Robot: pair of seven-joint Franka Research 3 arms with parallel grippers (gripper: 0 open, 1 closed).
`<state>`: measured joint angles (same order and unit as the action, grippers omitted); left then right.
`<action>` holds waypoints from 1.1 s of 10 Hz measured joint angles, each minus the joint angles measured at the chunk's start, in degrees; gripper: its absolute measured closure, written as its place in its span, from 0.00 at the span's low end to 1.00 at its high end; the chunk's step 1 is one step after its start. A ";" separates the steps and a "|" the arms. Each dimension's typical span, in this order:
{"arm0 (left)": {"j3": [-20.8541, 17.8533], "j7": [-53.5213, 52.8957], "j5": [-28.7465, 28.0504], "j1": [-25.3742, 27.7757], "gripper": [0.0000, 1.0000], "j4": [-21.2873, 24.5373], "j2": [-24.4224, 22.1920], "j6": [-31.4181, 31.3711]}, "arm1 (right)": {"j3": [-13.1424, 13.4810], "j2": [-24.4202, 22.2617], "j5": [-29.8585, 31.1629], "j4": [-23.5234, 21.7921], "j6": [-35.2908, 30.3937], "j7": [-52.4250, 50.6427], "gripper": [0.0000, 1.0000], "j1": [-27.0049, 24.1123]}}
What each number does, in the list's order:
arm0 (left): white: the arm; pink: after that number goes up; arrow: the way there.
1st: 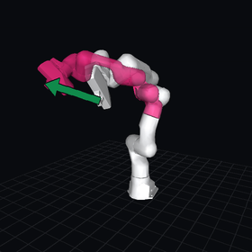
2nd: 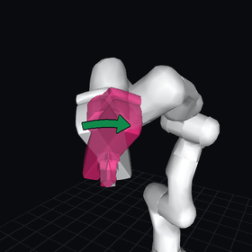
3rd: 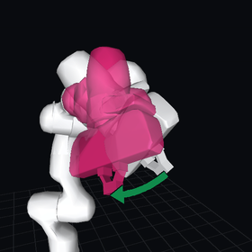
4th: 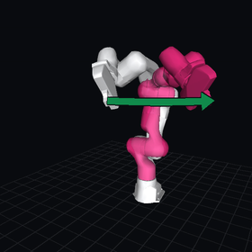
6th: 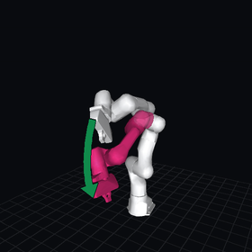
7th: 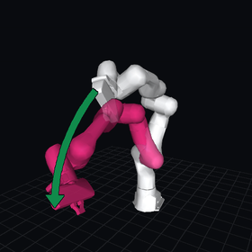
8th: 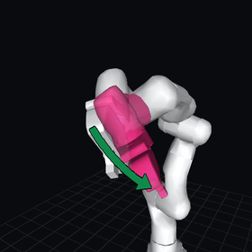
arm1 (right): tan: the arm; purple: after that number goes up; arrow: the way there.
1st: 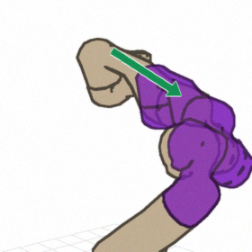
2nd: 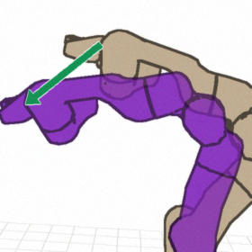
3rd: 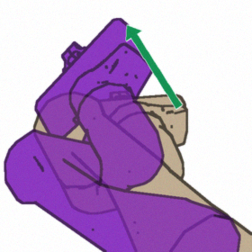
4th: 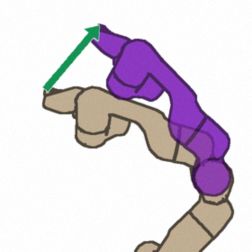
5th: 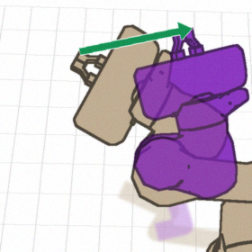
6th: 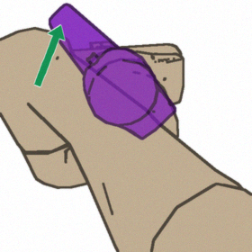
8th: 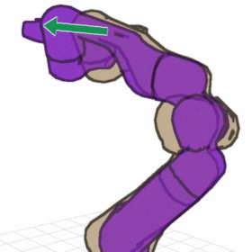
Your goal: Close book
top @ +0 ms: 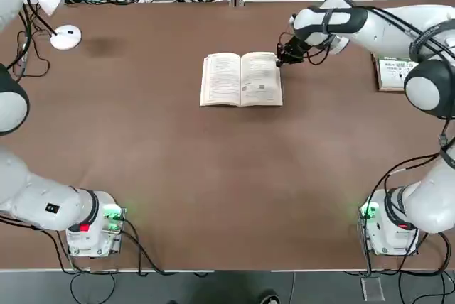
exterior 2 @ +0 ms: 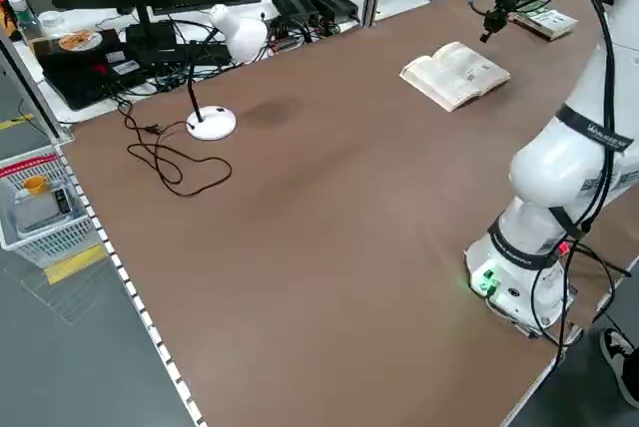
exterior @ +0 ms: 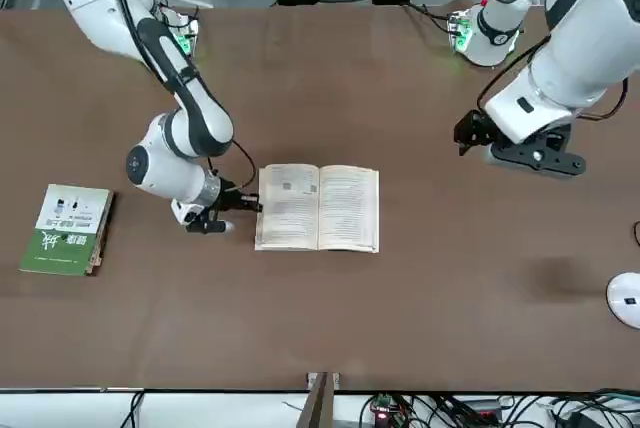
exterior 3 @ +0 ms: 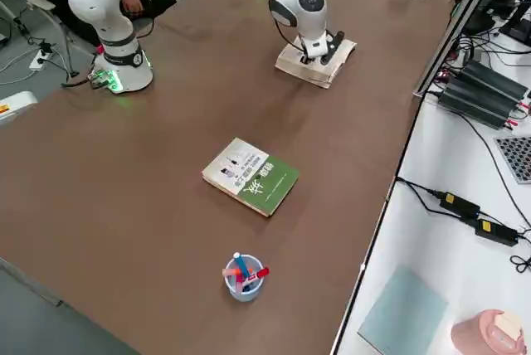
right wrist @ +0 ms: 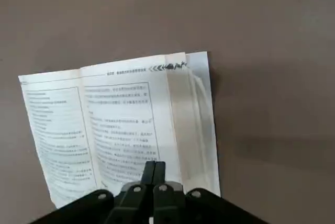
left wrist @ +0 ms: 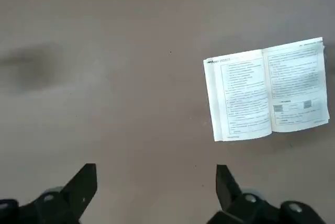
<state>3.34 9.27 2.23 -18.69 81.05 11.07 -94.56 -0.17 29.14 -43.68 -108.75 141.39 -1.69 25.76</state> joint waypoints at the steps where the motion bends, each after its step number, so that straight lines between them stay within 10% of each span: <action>1: 0.00 0.00 0.00 0.00 0.00 0.00 0.17 -0.04 | 0.00 0.41 0.00 -0.03 0.55 -0.07 0.99 0.24; 11: 0.02 0.00 0.00 -0.42 0.00 0.00 0.85 -0.13 | -0.02 1.67 -0.03 -0.63 3.07 -0.22 0.99 2.65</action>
<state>3.36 9.27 2.23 -19.11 81.05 11.93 -94.69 -0.19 30.81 -43.71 -109.38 144.45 -1.91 28.41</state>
